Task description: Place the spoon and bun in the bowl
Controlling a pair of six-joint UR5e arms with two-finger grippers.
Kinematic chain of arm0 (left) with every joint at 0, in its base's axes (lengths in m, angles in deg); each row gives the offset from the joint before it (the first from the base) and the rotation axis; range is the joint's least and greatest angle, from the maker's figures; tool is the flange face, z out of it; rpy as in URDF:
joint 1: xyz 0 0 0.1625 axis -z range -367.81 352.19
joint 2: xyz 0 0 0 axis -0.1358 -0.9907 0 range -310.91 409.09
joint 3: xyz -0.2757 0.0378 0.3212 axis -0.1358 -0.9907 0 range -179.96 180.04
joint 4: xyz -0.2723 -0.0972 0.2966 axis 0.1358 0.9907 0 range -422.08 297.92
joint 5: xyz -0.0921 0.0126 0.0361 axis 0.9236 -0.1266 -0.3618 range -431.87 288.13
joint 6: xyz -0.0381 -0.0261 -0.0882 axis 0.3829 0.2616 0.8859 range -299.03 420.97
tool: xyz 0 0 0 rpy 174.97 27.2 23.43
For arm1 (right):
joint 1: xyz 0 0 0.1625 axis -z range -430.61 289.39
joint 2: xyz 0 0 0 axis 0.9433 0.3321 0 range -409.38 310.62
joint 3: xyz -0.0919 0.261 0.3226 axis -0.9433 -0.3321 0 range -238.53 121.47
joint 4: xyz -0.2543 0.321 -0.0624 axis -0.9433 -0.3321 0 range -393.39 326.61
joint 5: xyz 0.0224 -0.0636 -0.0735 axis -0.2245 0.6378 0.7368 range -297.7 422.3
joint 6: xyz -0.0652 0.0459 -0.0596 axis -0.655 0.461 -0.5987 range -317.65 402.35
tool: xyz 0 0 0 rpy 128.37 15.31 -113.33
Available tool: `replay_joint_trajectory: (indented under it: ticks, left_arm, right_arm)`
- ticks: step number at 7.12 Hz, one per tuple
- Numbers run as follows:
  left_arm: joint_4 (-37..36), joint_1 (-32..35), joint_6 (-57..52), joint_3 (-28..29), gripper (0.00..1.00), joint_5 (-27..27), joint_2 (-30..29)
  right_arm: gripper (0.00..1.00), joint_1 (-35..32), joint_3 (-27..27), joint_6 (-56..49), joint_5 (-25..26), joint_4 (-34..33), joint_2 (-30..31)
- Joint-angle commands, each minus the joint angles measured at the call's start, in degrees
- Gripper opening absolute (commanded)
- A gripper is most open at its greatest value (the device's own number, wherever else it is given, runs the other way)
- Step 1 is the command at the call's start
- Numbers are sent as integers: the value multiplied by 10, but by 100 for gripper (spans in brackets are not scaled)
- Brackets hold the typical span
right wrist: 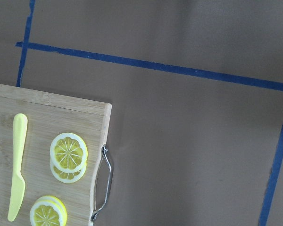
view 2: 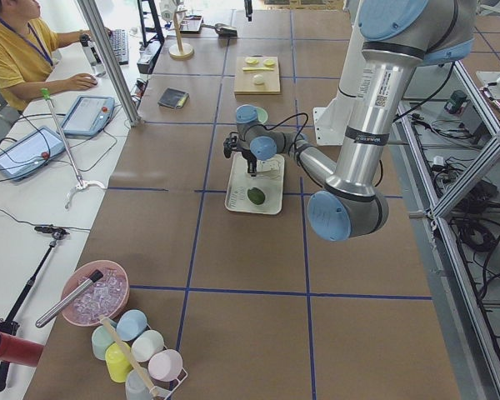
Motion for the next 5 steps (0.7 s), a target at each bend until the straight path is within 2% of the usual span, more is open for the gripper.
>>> replay_joint_trajectory:
  ticks: [1, 2, 4, 5]
  left_arm:
    - [-3, 1, 50, -18, 0, 19, -7]
    - [-3, -1, 74, -35, 0, 16, -17]
    - [-2, -5, 144, -24, 0, 0, -99]
    - [-3, -29, 200, -24, 0, -91, -139]
  right_arm:
    - [100, 0, 1, 0, 0, 1, 0]
    - [100, 0, 9, 1, 1, 0, -1]
    - [100, 0, 14, 6, 1, 1, -1]
    - [100, 0, 14, 7, 1, 1, -2]
